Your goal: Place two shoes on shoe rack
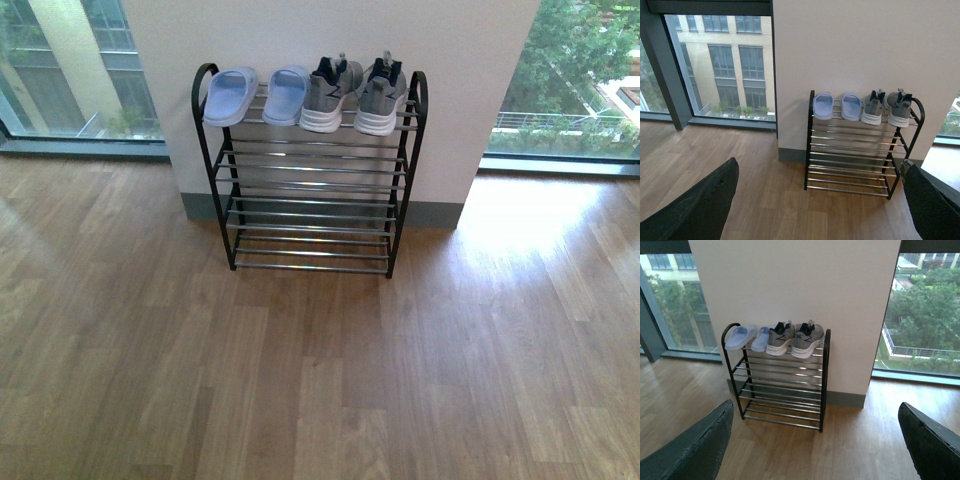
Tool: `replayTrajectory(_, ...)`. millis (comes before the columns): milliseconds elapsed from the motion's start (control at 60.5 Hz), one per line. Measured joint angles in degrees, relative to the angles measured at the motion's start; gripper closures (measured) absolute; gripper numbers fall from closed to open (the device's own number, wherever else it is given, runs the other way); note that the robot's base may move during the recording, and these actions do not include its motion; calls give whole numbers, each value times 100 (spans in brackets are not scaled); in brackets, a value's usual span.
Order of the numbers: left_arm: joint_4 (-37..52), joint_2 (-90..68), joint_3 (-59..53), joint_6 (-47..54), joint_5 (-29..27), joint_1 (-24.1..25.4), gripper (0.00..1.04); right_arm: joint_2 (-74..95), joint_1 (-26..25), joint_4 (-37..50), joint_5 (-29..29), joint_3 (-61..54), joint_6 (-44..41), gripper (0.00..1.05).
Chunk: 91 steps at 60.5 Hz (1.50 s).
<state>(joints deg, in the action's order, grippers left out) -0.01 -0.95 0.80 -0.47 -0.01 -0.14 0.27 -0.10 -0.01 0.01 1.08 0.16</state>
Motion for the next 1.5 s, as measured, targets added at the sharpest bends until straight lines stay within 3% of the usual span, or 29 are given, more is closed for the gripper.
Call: replayTrajectory(1503,0,0,0,2,2,0,9,-7,0,0,0,0,0,9)
